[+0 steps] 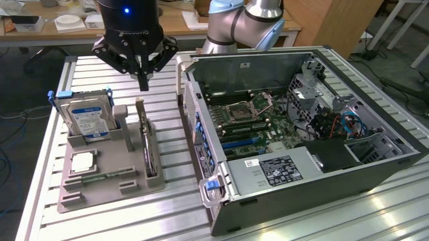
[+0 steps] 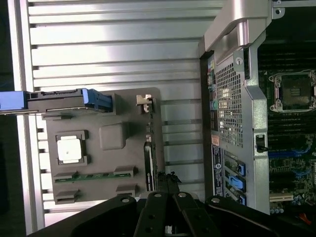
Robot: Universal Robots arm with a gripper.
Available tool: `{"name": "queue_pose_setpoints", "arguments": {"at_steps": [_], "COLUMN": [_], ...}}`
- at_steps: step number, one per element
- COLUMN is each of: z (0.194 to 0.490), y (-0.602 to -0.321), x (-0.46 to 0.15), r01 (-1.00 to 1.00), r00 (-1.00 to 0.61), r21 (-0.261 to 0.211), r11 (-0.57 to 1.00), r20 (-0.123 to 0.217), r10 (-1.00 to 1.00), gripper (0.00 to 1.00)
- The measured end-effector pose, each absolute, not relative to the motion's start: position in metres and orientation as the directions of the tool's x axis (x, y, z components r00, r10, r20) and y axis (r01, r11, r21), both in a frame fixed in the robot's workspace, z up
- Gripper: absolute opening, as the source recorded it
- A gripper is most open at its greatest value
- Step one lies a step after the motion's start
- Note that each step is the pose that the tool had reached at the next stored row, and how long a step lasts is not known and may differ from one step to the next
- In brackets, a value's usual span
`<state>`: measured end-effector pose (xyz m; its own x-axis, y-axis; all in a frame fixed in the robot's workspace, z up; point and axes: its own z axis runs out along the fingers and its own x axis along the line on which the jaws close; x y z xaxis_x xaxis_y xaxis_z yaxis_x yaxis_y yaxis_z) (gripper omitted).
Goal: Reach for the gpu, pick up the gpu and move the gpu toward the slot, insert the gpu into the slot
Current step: 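Reach for the gpu, then pick up the gpu and move the gpu toward the slot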
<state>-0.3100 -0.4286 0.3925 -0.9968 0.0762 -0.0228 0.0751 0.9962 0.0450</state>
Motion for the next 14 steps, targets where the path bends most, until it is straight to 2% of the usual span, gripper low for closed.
{"name": "queue_pose_setpoints", "arguments": {"at_steps": [14], "z": [0.3925], "y": [-0.4291], "x": [-0.3137], "r01": [0.076], "r00": [-0.997], "r21": [0.045], "r11": [0.996], "r20": [-0.023], "r10": [0.077], "gripper": [0.1]}}
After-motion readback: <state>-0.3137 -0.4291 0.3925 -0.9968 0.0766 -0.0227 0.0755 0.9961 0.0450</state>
